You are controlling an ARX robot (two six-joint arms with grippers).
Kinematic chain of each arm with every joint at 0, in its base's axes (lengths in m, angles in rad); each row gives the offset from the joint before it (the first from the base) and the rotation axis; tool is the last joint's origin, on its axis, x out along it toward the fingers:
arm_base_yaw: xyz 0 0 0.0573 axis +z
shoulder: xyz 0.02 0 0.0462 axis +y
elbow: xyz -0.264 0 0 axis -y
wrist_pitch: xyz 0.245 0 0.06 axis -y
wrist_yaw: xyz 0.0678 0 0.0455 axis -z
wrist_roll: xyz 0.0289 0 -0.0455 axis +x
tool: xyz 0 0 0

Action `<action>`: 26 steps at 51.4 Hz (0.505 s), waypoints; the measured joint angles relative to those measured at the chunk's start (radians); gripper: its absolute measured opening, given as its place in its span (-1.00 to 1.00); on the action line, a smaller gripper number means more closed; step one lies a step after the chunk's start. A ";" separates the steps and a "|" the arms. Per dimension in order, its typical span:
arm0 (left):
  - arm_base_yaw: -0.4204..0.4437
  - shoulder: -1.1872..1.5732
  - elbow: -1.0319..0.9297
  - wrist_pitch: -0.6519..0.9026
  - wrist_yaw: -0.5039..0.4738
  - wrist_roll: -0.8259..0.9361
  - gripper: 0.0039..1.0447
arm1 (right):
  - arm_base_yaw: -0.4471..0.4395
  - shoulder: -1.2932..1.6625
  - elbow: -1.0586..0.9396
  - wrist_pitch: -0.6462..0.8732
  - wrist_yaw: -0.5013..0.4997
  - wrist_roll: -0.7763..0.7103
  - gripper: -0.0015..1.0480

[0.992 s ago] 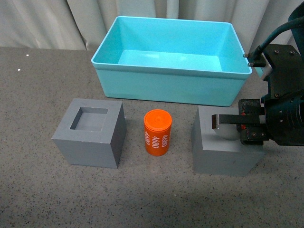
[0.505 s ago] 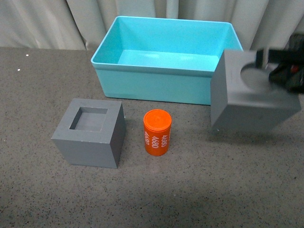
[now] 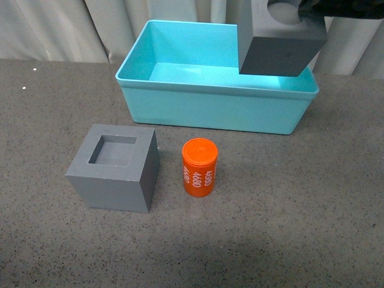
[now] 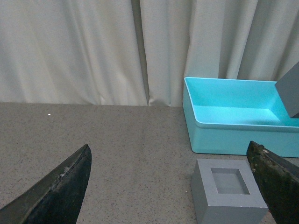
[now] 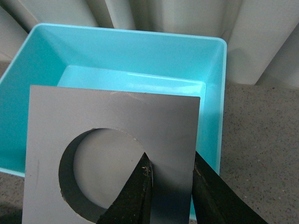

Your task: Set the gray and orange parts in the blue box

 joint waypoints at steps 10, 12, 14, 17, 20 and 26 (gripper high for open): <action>0.000 0.000 0.000 0.000 0.000 0.000 0.88 | -0.012 0.125 0.098 -0.031 -0.013 -0.009 -0.67; 0.000 0.000 0.000 0.000 0.000 0.000 0.88 | -0.013 0.159 0.124 -0.043 -0.014 -0.012 -0.67; 0.000 0.000 0.000 0.000 0.000 0.000 0.88 | -0.014 0.193 0.148 -0.061 -0.021 -0.010 -0.67; 0.000 0.000 0.000 0.000 0.000 0.000 0.88 | -0.014 0.230 0.171 -0.074 -0.021 -0.009 -0.67; 0.000 0.000 0.000 0.000 0.000 0.000 0.88 | -0.013 0.257 0.189 -0.084 -0.023 -0.005 -0.67; 0.000 0.000 0.000 0.000 0.000 0.000 0.88 | -0.013 0.303 0.216 -0.102 -0.024 -0.003 -0.67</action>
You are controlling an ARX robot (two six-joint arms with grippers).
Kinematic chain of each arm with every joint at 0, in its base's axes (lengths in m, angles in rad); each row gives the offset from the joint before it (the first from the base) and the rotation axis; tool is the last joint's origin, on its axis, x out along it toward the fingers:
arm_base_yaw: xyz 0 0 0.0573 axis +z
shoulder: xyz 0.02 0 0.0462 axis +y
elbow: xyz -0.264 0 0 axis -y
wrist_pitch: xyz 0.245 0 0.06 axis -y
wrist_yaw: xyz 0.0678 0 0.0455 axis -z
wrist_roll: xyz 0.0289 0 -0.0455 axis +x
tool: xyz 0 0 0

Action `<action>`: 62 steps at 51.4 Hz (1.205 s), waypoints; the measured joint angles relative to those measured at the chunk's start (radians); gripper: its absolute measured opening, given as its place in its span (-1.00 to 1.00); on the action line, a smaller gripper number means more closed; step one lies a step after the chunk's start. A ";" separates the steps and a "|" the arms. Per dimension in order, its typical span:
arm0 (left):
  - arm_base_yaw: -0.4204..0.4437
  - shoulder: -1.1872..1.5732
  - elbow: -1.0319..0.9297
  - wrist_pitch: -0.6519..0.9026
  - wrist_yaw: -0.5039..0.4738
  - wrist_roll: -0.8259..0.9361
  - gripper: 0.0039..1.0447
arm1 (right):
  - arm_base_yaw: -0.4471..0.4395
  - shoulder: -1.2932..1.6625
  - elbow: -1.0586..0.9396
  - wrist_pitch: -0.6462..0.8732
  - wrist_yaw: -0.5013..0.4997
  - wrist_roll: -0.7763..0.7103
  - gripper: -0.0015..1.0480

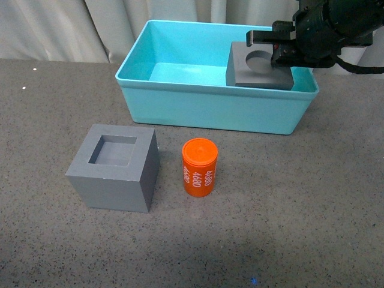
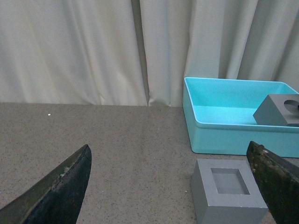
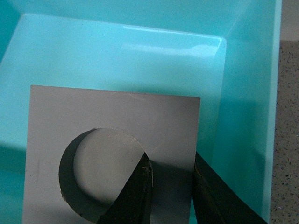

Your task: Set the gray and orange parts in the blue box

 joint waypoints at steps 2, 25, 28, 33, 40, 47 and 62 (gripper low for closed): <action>0.000 0.000 0.000 0.000 0.000 0.000 0.88 | 0.000 0.018 0.015 -0.012 0.002 0.002 -0.67; 0.000 0.000 0.000 0.000 0.000 0.000 0.88 | -0.023 0.121 0.134 -0.110 0.015 0.010 -0.67; 0.000 0.000 0.000 0.000 0.000 0.000 0.88 | -0.025 0.127 0.145 -0.118 0.012 0.011 -0.67; 0.000 0.000 0.000 0.000 0.000 0.000 0.88 | -0.026 0.135 0.160 -0.127 0.013 0.011 -0.67; 0.000 0.000 0.000 0.000 0.000 0.000 0.88 | -0.026 0.137 0.164 -0.130 0.013 0.009 -0.48; 0.000 0.000 0.000 0.000 0.000 0.000 0.88 | -0.026 0.126 0.153 -0.101 0.014 0.009 0.00; 0.000 0.000 0.000 0.000 0.000 0.000 0.88 | -0.024 -0.083 -0.040 0.093 0.023 -0.013 0.83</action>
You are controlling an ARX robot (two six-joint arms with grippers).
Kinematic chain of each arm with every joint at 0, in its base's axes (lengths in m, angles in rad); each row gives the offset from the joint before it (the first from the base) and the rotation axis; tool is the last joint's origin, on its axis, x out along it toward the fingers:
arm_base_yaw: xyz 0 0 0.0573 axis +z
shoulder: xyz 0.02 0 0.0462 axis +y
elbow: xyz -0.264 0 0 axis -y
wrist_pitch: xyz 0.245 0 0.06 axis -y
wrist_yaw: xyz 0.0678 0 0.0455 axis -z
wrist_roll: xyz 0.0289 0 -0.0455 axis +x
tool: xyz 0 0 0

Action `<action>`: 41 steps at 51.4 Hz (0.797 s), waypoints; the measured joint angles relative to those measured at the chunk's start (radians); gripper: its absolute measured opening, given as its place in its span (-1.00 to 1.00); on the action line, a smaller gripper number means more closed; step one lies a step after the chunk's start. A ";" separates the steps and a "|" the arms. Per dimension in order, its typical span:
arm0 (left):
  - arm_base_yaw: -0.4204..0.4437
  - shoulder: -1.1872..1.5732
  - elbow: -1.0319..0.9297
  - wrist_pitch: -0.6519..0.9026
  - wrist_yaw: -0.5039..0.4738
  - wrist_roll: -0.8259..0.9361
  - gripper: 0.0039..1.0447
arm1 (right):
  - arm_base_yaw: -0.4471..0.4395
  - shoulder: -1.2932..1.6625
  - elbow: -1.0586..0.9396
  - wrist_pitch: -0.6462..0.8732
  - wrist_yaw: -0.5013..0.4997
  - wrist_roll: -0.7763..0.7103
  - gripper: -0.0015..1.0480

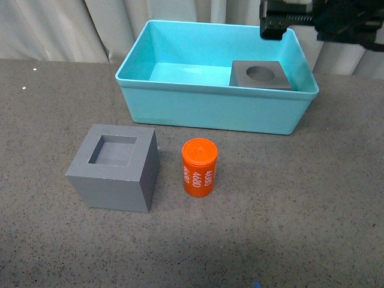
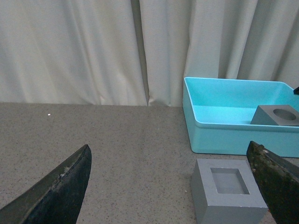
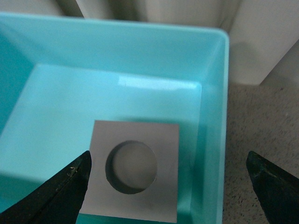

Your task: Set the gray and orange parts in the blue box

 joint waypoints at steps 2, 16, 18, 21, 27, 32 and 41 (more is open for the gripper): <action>0.000 0.000 0.000 0.000 0.000 0.000 0.88 | 0.000 -0.040 -0.037 0.032 0.002 -0.001 0.80; 0.000 0.000 0.000 0.000 0.000 0.000 0.88 | -0.005 -0.386 -0.437 0.221 0.016 -0.014 0.81; 0.000 0.000 0.000 0.000 0.000 0.000 0.88 | -0.005 -0.421 -0.483 0.226 0.012 -0.013 0.81; 0.000 0.000 0.000 0.000 0.000 0.000 0.88 | 0.002 -0.467 -0.550 0.246 0.011 -0.008 0.81; 0.000 0.000 0.000 0.000 0.000 0.000 0.88 | 0.024 -0.534 -0.653 0.277 0.042 -0.011 0.81; -0.017 0.020 0.012 -0.037 -0.040 -0.020 0.88 | 0.034 -0.551 -0.677 0.279 0.051 -0.018 0.81; -0.088 0.407 0.171 -0.206 -0.357 -0.167 0.88 | 0.035 -0.553 -0.679 0.280 0.056 -0.020 0.81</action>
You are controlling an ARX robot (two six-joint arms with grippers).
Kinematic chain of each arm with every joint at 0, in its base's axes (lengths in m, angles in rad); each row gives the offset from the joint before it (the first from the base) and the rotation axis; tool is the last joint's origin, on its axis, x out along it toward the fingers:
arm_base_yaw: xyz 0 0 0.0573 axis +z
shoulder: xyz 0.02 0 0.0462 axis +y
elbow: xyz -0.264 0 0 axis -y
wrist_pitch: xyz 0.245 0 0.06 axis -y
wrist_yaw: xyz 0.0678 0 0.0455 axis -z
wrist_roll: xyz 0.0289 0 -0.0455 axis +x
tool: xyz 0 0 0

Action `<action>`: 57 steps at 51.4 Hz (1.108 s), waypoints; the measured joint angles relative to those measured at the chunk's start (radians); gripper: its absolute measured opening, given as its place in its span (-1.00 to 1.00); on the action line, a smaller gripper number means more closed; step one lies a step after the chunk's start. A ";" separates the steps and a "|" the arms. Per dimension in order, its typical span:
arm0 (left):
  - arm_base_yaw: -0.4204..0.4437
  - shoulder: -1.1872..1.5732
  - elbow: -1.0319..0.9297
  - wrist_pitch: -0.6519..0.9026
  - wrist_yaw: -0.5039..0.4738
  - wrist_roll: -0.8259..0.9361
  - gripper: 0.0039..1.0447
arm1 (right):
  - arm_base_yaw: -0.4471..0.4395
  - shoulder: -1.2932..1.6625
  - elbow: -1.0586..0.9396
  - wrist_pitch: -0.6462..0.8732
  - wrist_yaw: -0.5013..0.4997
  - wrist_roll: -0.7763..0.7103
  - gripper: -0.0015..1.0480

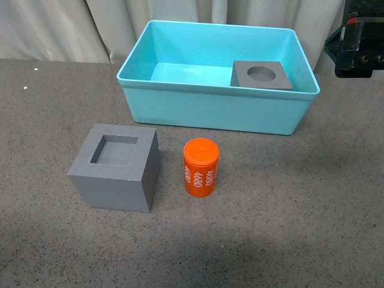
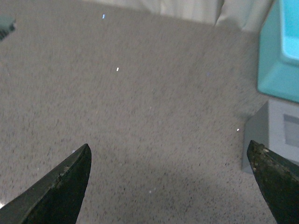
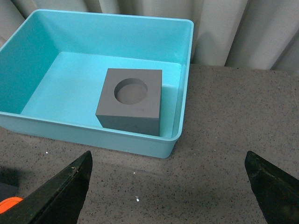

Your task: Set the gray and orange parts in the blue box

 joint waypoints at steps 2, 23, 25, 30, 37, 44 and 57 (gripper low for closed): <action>0.009 0.074 0.020 0.040 0.017 -0.008 0.88 | 0.000 0.000 0.000 0.000 0.000 0.000 0.81; -0.047 0.857 0.370 0.324 0.287 -0.041 0.88 | 0.000 -0.001 0.000 0.000 0.000 -0.003 0.81; -0.064 0.917 0.400 0.324 0.307 -0.044 0.88 | 0.000 -0.001 0.000 0.000 0.000 -0.003 0.81; -0.087 1.037 0.462 0.322 0.316 -0.044 0.88 | 0.000 -0.001 0.000 0.000 0.000 -0.003 0.81; -0.096 1.123 0.500 0.298 0.323 -0.041 0.88 | 0.000 -0.001 0.000 0.000 0.000 -0.003 0.81; -0.113 1.167 0.513 0.275 0.343 -0.018 0.88 | 0.000 -0.001 0.000 0.000 0.000 -0.003 0.81; -0.133 1.246 0.538 0.270 0.339 -0.013 0.88 | 0.001 -0.001 0.000 0.000 0.000 -0.003 0.81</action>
